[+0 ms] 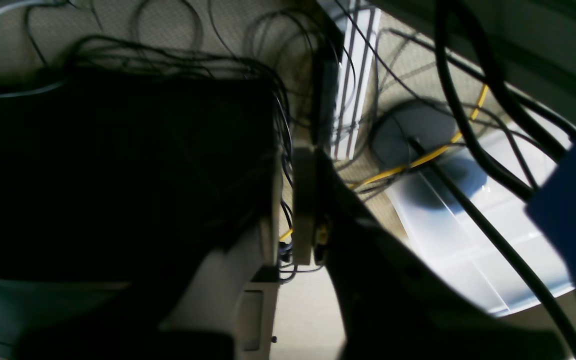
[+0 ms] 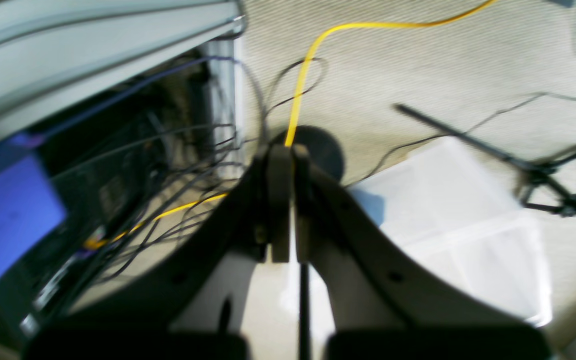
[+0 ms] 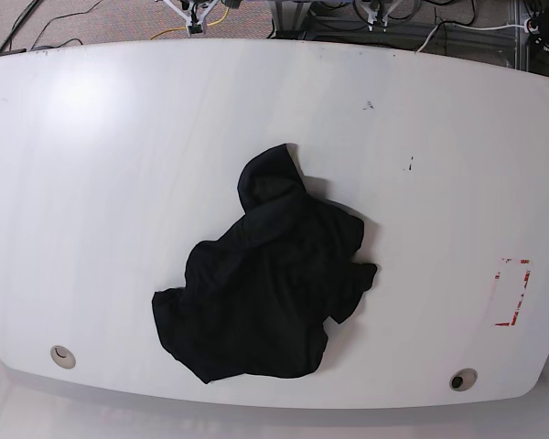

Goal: Layout the t-shirt on the table in an organized manner, then fold the t-shirt properly

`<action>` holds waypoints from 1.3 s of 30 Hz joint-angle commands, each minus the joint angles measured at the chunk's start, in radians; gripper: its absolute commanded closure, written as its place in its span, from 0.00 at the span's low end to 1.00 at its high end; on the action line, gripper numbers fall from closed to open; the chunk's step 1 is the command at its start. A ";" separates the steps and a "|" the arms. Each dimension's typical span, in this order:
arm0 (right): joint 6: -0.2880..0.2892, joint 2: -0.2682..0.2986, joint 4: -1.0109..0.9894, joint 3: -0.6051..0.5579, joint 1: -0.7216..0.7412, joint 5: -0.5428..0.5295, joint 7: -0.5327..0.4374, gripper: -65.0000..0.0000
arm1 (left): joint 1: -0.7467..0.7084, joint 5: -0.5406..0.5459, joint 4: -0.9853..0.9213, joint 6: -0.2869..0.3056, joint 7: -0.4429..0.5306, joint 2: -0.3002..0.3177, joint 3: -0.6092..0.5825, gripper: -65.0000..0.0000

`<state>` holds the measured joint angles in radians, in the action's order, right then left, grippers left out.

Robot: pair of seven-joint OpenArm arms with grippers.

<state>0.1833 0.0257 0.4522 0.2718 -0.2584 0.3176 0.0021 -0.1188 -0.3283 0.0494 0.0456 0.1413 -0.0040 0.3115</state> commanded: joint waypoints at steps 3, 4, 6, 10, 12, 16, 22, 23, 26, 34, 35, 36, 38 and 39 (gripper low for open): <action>-0.001 0.000 0.091 0.003 -0.077 0.002 -0.001 1.00 | -0.056 0.005 0.064 -0.004 0.029 0.019 -0.015 0.98; -0.001 0.000 0.106 0.003 -0.088 0.003 -0.001 1.00 | -0.067 0.005 0.082 -0.005 0.031 0.023 -0.020 0.98; -0.001 0.000 0.135 0.002 -0.109 0.003 -0.002 1.00 | -0.089 0.005 0.120 -0.007 0.036 0.031 -0.030 0.98; -0.002 -0.001 0.180 0.000 -0.144 0.004 -0.003 1.00 | -0.132 0.006 0.210 -0.011 0.034 0.041 -0.061 0.98; -0.003 -0.002 0.193 0.000 -0.157 0.004 -0.002 1.00 | -0.147 0.007 0.250 -0.014 0.026 0.040 -0.076 0.97; -0.004 0.006 0.211 0.002 -0.166 0.005 0.001 1.00 | -0.182 0.003 0.334 -0.011 0.006 0.037 -0.098 0.98; -0.004 0.006 0.202 0.003 -0.172 0.005 0.000 1.00 | -0.206 0.004 0.378 -0.011 0.003 0.035 -0.094 0.97; -0.004 0.007 0.199 0.003 -0.173 0.006 0.000 1.00 | -0.211 0.004 0.387 -0.011 0.005 0.035 -0.091 0.97; -0.004 0.006 0.186 0.002 -0.171 0.005 0.000 0.99 | -0.232 0.002 0.427 -0.012 0.011 0.035 -0.084 0.97; -0.005 0.010 0.184 0.002 -0.177 0.002 -0.003 1.00 | -0.285 0.004 0.532 -0.013 0.020 0.037 -0.081 0.98; -0.004 0.011 0.191 0.002 -0.180 0.002 -0.003 1.00 | -0.291 0.005 0.542 -0.012 0.020 0.038 -0.081 0.98; -0.004 0.012 0.202 0.002 -0.185 0.002 -0.002 1.00 | -0.297 0.004 0.553 -0.013 0.020 0.038 -0.081 0.98; 0.011 -0.020 0.182 -0.001 -0.123 -0.008 -0.012 0.99 | -0.266 0.004 0.525 -0.014 -0.004 0.022 -0.084 0.96; 0.012 -0.020 0.181 -0.001 -0.117 -0.008 -0.012 0.99 | -0.266 0.004 0.524 -0.014 -0.002 0.022 -0.084 0.96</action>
<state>0.1841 0.0242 0.6540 0.2729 -0.4156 0.3180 0.0010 -0.4007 -0.3248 0.5991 0.0372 0.1513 0.0254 0.2291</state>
